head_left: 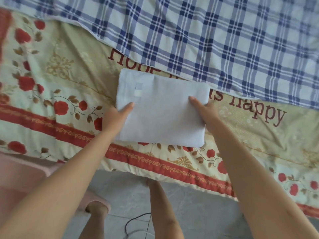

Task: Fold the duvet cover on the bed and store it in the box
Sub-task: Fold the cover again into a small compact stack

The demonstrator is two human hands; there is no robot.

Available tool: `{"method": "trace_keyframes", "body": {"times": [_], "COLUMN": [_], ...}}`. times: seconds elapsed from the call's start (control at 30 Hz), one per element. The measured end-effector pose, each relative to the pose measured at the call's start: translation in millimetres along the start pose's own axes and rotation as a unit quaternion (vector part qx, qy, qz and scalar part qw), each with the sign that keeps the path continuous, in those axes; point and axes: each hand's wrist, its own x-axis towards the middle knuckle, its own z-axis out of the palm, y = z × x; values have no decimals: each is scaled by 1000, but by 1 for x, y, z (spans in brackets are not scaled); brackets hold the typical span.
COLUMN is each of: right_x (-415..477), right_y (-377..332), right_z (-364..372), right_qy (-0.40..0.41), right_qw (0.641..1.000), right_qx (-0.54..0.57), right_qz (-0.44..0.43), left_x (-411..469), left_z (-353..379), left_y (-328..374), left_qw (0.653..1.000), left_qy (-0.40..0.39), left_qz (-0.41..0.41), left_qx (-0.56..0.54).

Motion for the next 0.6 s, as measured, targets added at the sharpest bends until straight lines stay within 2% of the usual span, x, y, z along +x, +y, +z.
{"method": "trace_keyframes", "body": {"times": [0.07, 0.2, 0.3, 0.37, 0.47, 0.53, 0.6], "right_x": [-13, -62, -97, -108, -101, -89, -80], "right_y": [-1, -14, -18, -28, -47, -60, -79], "right_z": [-2, 24, 66, 101, 153, 182, 197], "right_qy": [-12, -21, -82, -130, -190, -138, -60], "right_qw": [1000, 999, 992, 985, 978, 979, 959], "right_qx": [11, -13, 2, 2, -36, -123, -222], "right_qz": [7, -33, -94, -112, -83, -91, -166], "left_x": [-3, -9, 1, 16, 43, 60, 63], "left_z": [-15, -83, -157, -204, -253, -267, -260], "left_y": [5, 6, 8, 8, -7, -33, -54], "left_qw": [999, 997, 995, 992, 974, 963, 968], "left_qy": [-45, -3, 11, 47, 141, 184, 201], "left_qz": [18, 50, 96, 111, 131, 108, 8], "left_qx": [-24, -50, -17, 20, 115, 162, 148]}}
